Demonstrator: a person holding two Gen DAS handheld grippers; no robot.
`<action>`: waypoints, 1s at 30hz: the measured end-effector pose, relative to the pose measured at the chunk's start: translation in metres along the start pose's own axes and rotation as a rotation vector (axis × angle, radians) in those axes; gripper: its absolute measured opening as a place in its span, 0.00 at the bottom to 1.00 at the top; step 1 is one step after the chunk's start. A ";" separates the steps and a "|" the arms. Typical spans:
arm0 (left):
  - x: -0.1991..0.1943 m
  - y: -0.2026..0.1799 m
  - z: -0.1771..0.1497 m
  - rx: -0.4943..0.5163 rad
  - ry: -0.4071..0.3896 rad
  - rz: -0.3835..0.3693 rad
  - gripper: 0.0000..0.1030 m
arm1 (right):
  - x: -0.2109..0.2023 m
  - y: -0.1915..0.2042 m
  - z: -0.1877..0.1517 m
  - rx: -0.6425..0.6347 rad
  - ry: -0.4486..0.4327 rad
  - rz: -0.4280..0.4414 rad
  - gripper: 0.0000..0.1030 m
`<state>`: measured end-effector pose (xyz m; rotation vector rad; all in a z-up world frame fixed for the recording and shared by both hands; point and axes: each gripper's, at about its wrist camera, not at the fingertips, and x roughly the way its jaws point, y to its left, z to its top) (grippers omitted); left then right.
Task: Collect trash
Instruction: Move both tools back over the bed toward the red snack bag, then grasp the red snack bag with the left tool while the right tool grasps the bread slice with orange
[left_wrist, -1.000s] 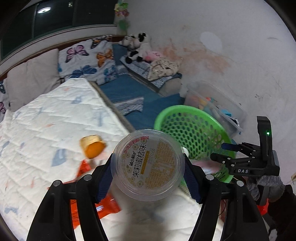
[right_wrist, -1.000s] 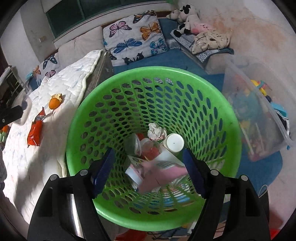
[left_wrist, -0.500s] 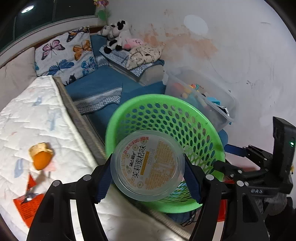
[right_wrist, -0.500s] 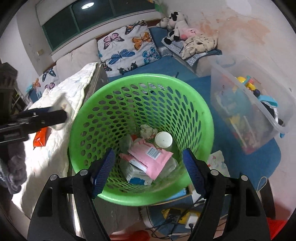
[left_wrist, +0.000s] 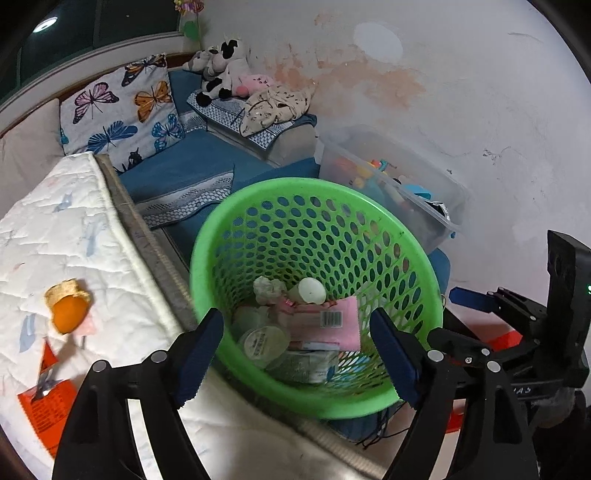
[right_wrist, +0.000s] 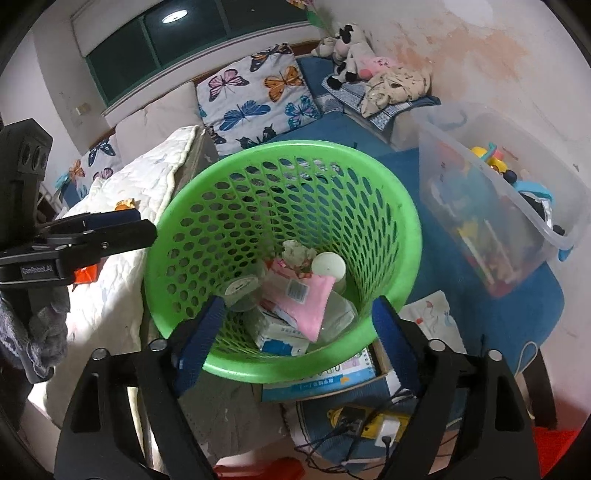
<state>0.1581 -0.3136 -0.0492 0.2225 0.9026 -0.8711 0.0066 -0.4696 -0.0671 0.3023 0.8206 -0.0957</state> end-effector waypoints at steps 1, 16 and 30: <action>-0.005 0.004 -0.003 0.003 -0.005 0.005 0.76 | 0.000 0.002 0.000 -0.005 -0.003 0.001 0.81; -0.069 0.089 -0.054 0.092 0.053 0.106 0.85 | -0.001 0.046 0.009 -0.072 -0.020 0.055 0.87; -0.075 0.142 -0.074 0.261 0.145 0.086 0.87 | 0.011 0.082 0.021 -0.114 -0.002 0.070 0.87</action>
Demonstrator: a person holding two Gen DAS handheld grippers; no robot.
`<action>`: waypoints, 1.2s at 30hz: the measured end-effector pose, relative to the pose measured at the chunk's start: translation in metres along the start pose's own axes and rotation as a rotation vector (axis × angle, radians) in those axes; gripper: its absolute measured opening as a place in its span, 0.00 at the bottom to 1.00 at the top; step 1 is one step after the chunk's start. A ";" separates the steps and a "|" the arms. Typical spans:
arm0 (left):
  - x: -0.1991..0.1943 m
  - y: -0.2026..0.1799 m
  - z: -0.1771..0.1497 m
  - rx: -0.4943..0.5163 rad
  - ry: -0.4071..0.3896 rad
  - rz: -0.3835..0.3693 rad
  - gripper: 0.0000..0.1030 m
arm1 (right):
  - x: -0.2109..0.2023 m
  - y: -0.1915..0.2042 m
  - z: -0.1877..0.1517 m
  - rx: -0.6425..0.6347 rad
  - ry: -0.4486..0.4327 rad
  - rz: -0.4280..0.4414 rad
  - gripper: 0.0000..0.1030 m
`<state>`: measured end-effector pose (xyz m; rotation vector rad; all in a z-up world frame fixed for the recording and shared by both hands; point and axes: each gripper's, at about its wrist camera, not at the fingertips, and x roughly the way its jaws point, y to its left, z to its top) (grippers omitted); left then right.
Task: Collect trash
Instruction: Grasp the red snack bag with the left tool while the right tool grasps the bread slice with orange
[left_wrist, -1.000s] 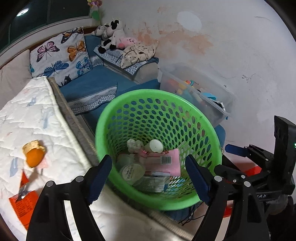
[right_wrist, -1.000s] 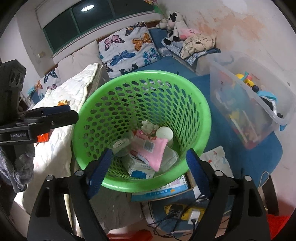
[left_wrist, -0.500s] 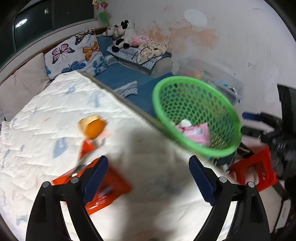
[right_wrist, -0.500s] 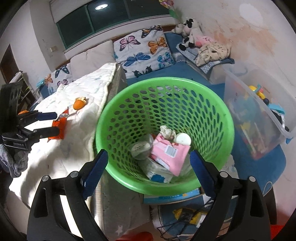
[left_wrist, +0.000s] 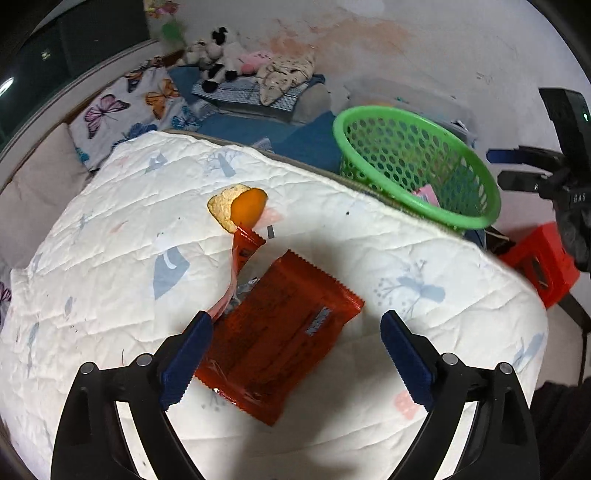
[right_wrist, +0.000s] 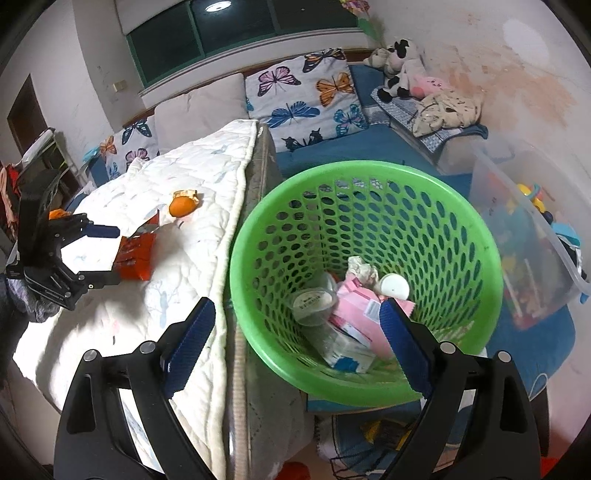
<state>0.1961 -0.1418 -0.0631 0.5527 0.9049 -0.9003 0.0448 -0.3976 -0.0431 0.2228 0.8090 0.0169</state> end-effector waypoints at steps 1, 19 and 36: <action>0.001 0.002 0.000 0.005 0.001 -0.002 0.87 | 0.001 0.001 0.001 -0.002 0.001 0.002 0.87; 0.024 0.014 -0.001 0.084 0.045 -0.129 0.87 | 0.026 0.021 0.011 -0.029 0.043 0.026 0.87; 0.034 0.017 -0.001 0.057 0.037 -0.095 0.85 | 0.045 0.044 0.021 -0.083 0.064 0.066 0.87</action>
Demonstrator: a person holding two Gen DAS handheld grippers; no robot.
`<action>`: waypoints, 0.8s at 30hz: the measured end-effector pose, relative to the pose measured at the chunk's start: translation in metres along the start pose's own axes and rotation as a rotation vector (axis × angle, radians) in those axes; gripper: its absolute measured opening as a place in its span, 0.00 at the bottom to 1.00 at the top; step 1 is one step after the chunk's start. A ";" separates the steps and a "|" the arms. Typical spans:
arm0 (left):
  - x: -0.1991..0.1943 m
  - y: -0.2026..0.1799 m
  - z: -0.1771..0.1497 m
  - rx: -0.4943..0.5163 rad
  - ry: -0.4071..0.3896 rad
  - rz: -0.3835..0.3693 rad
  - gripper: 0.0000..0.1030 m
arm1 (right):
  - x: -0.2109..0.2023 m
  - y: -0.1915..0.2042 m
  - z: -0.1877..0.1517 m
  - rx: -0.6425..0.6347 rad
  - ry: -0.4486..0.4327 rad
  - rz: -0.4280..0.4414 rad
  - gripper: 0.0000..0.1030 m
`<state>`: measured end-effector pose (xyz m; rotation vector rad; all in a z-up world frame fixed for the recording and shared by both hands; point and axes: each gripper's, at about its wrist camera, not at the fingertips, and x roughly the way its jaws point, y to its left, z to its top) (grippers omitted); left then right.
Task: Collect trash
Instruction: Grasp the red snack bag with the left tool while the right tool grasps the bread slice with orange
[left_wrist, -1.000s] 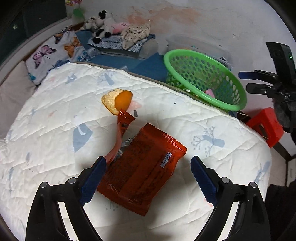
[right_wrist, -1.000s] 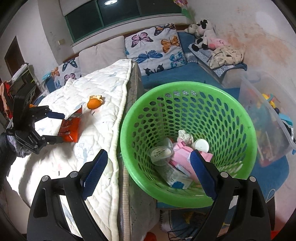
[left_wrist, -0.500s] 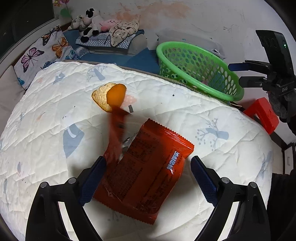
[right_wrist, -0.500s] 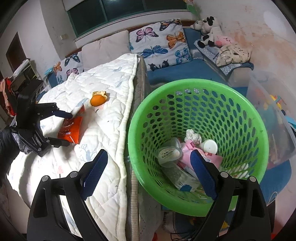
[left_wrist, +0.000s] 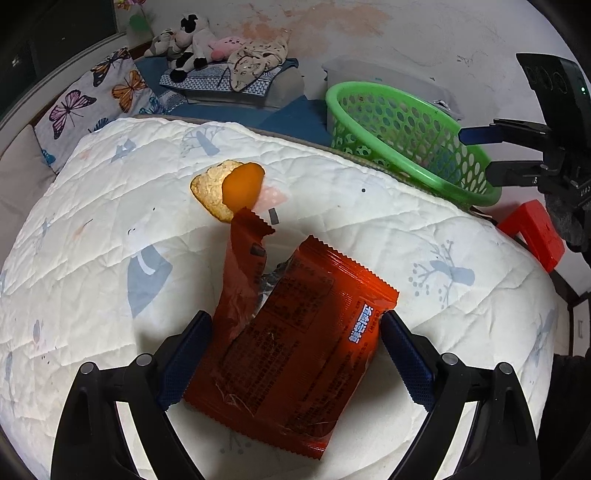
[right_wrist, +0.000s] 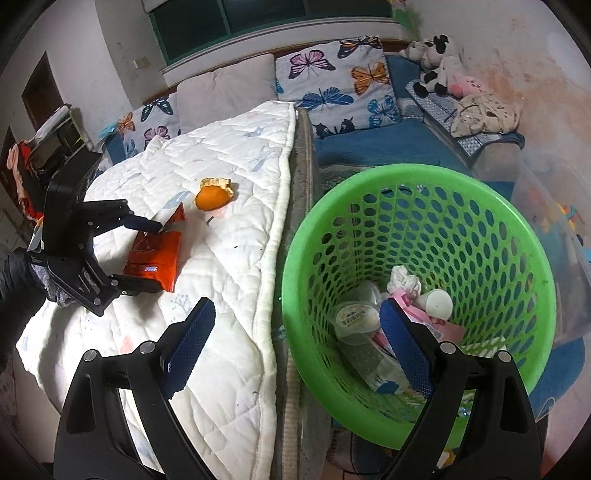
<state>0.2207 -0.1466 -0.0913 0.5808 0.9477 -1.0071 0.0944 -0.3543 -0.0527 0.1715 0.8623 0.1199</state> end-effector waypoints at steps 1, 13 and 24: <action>-0.001 -0.001 0.000 -0.002 -0.004 0.005 0.80 | 0.002 0.002 0.001 -0.005 0.001 0.003 0.87; -0.023 0.005 -0.008 -0.157 -0.040 0.060 0.39 | 0.031 0.035 0.030 -0.094 -0.002 0.050 0.85; -0.057 0.016 -0.027 -0.340 -0.120 0.080 0.34 | 0.082 0.076 0.070 -0.149 0.016 0.095 0.69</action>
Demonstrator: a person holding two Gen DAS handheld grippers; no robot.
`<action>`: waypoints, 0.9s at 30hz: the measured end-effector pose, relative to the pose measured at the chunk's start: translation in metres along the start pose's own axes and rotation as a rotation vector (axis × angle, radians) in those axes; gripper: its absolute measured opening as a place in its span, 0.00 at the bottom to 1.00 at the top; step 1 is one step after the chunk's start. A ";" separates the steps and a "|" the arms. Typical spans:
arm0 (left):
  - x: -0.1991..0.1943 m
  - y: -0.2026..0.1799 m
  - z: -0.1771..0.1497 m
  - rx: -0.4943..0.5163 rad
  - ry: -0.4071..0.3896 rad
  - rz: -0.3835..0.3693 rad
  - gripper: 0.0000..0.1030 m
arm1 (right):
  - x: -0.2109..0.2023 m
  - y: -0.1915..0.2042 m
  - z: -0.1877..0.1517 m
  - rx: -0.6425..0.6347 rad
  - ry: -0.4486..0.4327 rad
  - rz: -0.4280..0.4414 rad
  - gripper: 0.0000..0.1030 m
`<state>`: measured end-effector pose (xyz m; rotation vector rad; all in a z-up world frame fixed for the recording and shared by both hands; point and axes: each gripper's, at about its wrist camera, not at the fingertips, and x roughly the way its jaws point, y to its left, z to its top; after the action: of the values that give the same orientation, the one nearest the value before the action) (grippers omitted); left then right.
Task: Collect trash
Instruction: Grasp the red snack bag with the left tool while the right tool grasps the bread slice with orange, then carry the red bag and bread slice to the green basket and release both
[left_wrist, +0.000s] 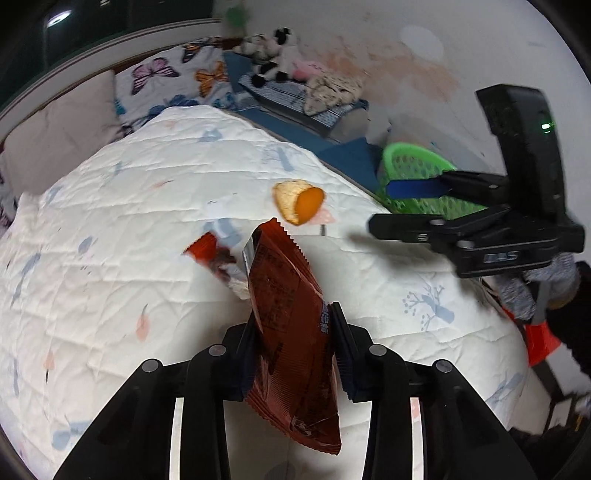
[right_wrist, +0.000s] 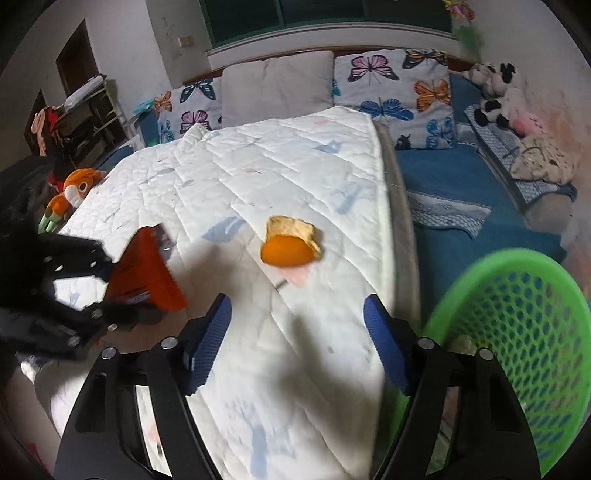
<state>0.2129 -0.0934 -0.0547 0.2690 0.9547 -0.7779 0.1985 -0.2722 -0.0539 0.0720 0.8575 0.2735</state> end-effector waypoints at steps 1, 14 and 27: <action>-0.003 0.002 -0.002 -0.012 -0.005 0.002 0.34 | 0.005 0.001 0.003 0.000 0.003 0.000 0.68; -0.016 0.023 -0.016 -0.099 -0.031 0.009 0.33 | 0.056 0.004 0.027 -0.007 0.056 -0.032 0.62; -0.017 0.021 -0.016 -0.123 -0.048 -0.012 0.33 | 0.052 0.006 0.020 -0.032 0.054 -0.091 0.44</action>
<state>0.2116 -0.0615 -0.0524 0.1377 0.9554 -0.7303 0.2453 -0.2517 -0.0782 -0.0039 0.9069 0.2046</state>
